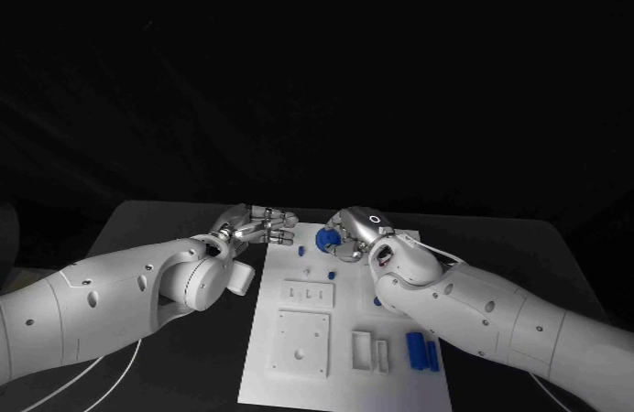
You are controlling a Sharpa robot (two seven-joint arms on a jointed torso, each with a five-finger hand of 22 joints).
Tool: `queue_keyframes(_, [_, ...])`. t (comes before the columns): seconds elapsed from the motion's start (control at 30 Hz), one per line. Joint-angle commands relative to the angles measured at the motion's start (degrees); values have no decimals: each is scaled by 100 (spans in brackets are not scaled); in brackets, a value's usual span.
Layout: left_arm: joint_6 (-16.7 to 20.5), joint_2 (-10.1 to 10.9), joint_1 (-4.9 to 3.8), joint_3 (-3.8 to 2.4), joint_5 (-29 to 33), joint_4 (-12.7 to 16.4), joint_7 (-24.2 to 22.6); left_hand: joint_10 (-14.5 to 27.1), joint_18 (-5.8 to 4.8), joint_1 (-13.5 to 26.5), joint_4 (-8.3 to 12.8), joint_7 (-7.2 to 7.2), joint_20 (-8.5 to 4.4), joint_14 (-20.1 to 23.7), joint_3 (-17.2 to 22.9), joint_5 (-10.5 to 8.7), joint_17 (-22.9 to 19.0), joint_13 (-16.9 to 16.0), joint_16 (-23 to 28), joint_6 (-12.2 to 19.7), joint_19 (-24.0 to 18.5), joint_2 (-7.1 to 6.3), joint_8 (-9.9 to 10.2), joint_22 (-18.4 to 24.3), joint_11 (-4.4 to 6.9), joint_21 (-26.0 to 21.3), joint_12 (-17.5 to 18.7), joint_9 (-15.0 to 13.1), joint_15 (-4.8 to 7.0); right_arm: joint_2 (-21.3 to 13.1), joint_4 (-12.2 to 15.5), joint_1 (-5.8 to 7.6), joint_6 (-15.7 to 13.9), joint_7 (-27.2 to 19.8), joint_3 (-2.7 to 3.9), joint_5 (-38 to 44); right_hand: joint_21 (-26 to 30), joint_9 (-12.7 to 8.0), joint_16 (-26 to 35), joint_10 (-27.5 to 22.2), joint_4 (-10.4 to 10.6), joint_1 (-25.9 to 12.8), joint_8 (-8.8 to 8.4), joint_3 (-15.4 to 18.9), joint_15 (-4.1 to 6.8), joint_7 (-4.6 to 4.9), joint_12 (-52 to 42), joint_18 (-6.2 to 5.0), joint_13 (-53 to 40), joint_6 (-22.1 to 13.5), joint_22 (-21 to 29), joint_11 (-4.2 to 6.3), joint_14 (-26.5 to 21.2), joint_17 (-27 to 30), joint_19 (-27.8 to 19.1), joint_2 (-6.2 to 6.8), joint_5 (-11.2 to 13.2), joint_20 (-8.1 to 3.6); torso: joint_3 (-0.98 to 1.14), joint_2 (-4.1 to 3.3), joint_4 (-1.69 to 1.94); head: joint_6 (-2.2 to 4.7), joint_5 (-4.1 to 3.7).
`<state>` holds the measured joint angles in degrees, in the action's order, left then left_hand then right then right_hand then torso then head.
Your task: Assemble the parts on the task board
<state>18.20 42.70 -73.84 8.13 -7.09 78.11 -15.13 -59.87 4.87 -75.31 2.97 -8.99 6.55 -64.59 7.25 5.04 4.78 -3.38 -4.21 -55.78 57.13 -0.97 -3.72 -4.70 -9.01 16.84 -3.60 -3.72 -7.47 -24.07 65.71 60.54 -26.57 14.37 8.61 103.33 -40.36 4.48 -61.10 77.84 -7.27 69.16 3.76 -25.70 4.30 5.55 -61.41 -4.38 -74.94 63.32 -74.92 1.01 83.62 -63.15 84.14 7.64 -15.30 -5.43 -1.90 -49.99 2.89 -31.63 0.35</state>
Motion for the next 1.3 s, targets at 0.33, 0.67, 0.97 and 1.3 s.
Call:
queue_keyframes(0.33, [-85, -39, -7, -6, -25, 7, -19, 41, 95, -35, 48, -27, 19, 47, 3, 21, 4, -9, -13, 19, -33, 29, 13, 3, 17, 39, 9, -2, -15, 261, -362, -53, -40, 50, -117, 174, -11, 4, 52, -4, 19, 14, -15, 18, 29, -144, 44, 84, -142, 393, -495, 36, -4, 22, 262, 57, -46, -44, -17, -16, 27, 8, 14])
queue_keyframes(0.67, [-83, -42, -7, -6, -25, 0, -14, 41, 95, -35, 48, -27, 19, 47, 3, 21, 4, -9, -13, 19, -33, 29, 13, 3, 17, 39, 9, -2, -15, 335, -476, -69, -14, 93, -129, 189, -10, 4, 56, -9, 10, 13, -14, 20, 29, -143, 54, 84, -138, 392, -495, 36, -4, 27, 262, 52, -56, -44, -7, -11, 3, -13, 28])
queue_keyframes(0.97, [-90, -70, -7, -6, -26, -18, -14, 41, 95, -35, 48, -27, 19, 47, 3, 21, 4, -9, -13, 19, -33, 29, 13, 3, 17, 39, 9, -2, -15, 441, -646, -75, 30, 85, -135, 152, 27, -12, 87, -43, -4, -13, -17, 25, 22, -122, 123, 80, -104, 312, -487, 23, -10, 54, 257, 52, -22, -38, -2, -10, 6, -4, 9])
queue_keyframes(1.3, [-92, -68, -7, -6, -26, -21, -13, 41, 95, -35, 48, -27, 19, 47, 3, 21, 4, -9, -13, 19, -33, 29, 13, 3, 17, 39, 9, -2, -15, 476, -737, -81, 51, 63, -136, 58, 79, -64, 121, -78, 26, -71, -21, 45, -2, -40, 196, 67, -57, -4, -478, -17, -14, 78, 253, 98, 182, -22, 1, -7, -8, -9, 10])
